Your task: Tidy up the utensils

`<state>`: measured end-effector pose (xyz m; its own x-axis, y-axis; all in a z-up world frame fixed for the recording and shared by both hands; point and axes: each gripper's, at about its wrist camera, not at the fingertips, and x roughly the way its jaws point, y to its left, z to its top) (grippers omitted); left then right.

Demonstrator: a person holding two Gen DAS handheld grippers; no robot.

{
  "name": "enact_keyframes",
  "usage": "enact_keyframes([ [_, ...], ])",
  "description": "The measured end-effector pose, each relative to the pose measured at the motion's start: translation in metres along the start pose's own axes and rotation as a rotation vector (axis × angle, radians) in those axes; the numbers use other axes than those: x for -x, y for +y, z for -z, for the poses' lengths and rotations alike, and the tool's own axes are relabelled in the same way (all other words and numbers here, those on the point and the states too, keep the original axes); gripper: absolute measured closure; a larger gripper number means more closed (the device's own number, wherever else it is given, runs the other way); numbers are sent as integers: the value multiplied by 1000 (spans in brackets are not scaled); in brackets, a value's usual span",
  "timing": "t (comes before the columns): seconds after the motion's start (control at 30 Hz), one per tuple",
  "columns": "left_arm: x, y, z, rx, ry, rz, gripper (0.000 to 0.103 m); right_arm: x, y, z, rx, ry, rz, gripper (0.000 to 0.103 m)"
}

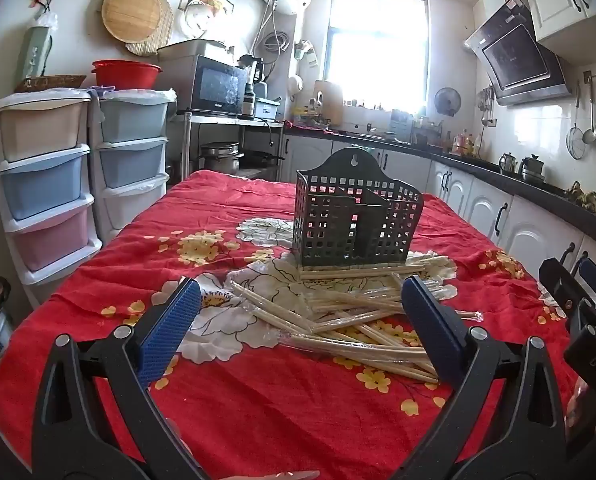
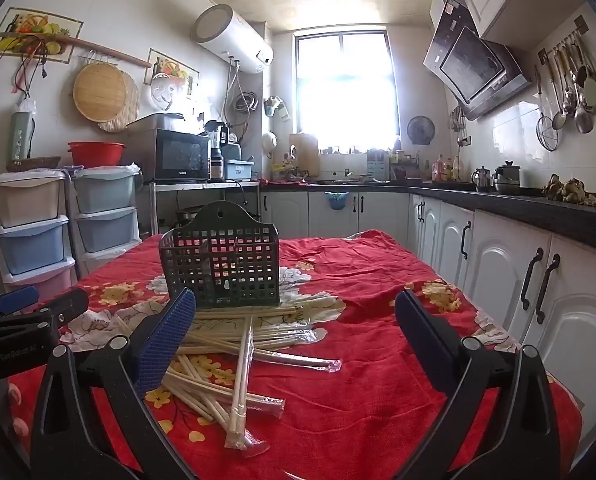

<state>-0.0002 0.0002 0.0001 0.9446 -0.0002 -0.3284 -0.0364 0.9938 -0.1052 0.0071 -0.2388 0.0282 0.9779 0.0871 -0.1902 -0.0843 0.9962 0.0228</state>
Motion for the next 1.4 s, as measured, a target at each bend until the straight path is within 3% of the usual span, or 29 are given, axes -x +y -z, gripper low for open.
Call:
enact_keyframes([
  [1.4, 0, 0, 0, -2, -3, 1, 10, 1, 2, -3, -3, -4, -3, 6],
])
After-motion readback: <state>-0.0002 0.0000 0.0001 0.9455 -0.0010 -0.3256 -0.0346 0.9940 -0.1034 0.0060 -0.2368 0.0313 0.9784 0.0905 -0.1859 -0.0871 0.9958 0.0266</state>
